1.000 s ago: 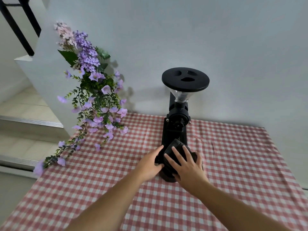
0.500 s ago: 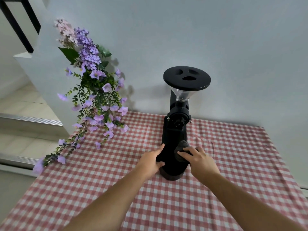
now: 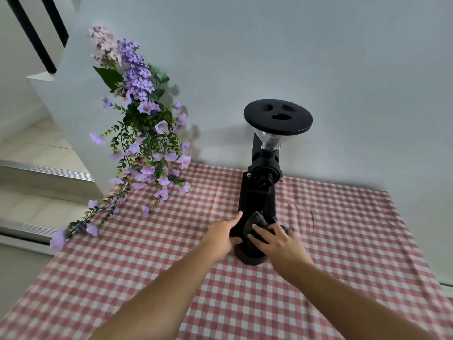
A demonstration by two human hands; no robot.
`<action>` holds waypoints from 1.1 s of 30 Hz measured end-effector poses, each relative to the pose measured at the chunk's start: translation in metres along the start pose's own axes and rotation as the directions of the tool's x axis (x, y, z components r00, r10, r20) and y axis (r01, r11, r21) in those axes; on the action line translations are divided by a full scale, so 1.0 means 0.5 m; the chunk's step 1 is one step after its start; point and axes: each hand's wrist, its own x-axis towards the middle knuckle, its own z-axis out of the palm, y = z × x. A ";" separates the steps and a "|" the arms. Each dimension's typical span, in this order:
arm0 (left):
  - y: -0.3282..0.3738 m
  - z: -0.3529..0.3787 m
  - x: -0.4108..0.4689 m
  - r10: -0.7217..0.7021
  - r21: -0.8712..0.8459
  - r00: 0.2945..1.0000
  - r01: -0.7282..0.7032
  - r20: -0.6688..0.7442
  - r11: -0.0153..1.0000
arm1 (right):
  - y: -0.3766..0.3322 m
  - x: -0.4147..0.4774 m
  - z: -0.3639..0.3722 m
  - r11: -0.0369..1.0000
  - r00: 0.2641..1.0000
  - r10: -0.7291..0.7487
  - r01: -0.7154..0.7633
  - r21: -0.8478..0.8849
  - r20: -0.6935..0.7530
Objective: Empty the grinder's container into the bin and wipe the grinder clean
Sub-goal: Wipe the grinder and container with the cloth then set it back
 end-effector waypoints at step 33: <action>-0.017 0.022 0.015 0.025 -0.015 0.999 -0.026 -0.048 1.000 | 0.053 -0.036 -0.021 0.989 0.994 0.107 -0.107 -0.099 0.002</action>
